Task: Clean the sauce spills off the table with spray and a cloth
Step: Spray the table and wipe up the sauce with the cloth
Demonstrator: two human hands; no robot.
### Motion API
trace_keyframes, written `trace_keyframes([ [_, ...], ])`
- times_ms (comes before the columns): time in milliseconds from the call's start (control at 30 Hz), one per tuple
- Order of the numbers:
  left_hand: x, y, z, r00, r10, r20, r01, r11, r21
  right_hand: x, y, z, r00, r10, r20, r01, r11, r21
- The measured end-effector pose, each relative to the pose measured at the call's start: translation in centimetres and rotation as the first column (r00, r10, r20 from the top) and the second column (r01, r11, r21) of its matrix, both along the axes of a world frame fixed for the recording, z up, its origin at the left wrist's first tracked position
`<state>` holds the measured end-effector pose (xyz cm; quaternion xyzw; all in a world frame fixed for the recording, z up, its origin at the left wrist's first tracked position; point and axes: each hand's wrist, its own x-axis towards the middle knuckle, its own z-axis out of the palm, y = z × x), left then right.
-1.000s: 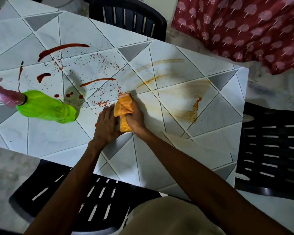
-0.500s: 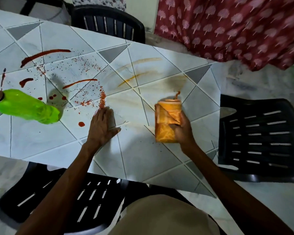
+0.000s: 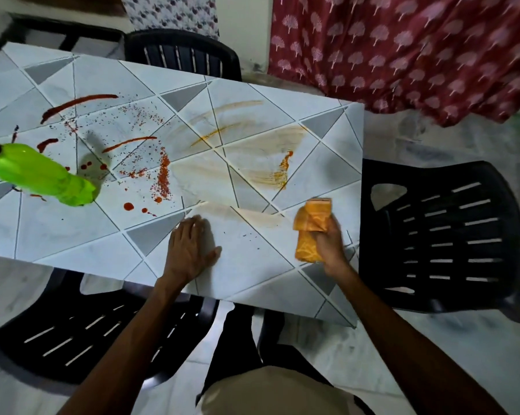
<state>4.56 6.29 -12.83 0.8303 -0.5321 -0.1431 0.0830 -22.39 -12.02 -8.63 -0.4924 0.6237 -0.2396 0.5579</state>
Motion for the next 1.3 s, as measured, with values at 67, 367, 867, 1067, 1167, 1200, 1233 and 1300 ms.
trace_keyframes([
  [67,-0.3,0.5,0.3,0.999,0.041,0.002,-0.041,0.999,-0.033,2.9,0.5,-0.5,0.999,0.021,0.039,-0.022,0.999,0.032],
  [367,4.3,1.0,-0.2,0.996,0.077,0.033,-0.074,0.994,-0.076,18.7,3.9,-2.6,0.935,0.288,0.209,-0.326,0.928,0.179],
  [867,7.3,2.6,-1.2,0.999,-0.033,-0.016,0.031,0.997,-0.063,9.6,5.0,3.8,0.986,0.156,0.049,-0.154,0.987,-0.043],
  [1067,8.4,3.4,-1.0,0.998,-0.056,-0.013,0.055,0.998,-0.037,6.4,7.9,1.3,0.999,0.02,-0.046,-0.016,0.998,0.068],
  [1167,9.4,4.4,-1.1,1.0,-0.008,-0.014,0.007,0.998,-0.064,11.3,9.8,-0.4,0.999,0.024,0.034,-0.026,0.998,0.054],
  [1200,9.7,4.9,-1.1,1.0,0.016,-0.026,-0.018,0.997,-0.079,13.3,10.2,-0.3,0.995,0.045,0.089,-0.047,0.999,0.026],
  [1233,10.0,5.3,-1.2,0.999,0.037,-0.028,-0.04,0.995,-0.092,15.3,10.3,-1.1,0.992,0.056,0.117,-0.058,0.998,0.01],
  [1300,11.2,6.3,-1.4,0.997,0.077,-0.006,-0.077,0.992,-0.102,19.6,10.3,-2.0,0.988,0.078,0.136,-0.081,0.997,0.018],
])
